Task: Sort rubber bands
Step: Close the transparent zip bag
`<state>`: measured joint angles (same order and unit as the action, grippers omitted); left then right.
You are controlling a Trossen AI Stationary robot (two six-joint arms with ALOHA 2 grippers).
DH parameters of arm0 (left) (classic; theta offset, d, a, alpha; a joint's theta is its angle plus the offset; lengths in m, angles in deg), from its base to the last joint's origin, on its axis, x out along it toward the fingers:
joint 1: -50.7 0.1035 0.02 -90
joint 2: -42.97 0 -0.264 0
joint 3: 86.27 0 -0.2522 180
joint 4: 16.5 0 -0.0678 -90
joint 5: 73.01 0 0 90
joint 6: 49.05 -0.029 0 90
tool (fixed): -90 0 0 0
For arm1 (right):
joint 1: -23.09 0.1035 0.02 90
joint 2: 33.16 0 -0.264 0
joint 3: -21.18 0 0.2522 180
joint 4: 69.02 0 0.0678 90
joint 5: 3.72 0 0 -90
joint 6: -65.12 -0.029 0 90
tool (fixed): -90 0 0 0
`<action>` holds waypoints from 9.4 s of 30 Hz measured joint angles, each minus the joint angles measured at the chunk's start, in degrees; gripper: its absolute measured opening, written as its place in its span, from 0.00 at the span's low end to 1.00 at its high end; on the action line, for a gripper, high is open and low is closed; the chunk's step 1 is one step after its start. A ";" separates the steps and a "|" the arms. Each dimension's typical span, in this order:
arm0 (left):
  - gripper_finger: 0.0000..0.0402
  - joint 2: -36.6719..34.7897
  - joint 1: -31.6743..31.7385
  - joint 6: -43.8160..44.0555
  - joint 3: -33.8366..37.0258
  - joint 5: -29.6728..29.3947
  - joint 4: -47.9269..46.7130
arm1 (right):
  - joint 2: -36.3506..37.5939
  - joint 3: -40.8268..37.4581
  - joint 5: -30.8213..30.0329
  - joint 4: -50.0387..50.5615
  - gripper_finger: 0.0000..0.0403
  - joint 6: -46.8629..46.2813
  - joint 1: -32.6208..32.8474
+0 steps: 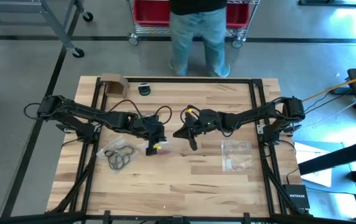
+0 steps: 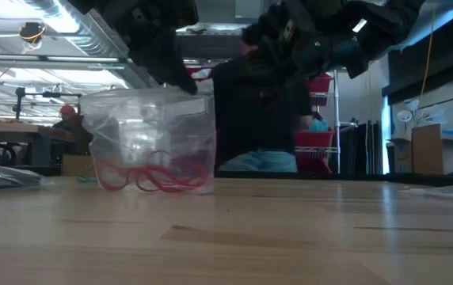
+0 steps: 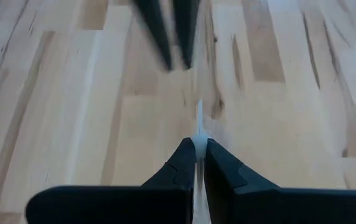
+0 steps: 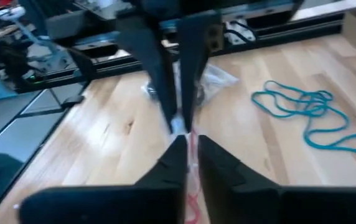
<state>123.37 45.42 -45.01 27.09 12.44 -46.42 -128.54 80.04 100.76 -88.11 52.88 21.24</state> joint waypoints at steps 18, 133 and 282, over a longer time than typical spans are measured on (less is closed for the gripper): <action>0.01 0.00 0.83 4.51 -0.02 -0.46 3.51 | -0.52 -0.02 -1.91 -1.13 0.30 1.01 1.53; 0.04 0.00 -0.13 4.98 -0.04 -1.49 4.62 | -2.53 3.39 -1.55 2.77 0.28 1.60 1.07; 0.04 -0.37 -1.37 7.52 -0.04 -3.15 5.86 | -0.04 3.76 -2.85 4.96 0.13 -0.78 1.52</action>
<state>123.00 44.05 -37.50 27.05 9.29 -40.56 -128.58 83.80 97.91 -83.15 52.10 22.76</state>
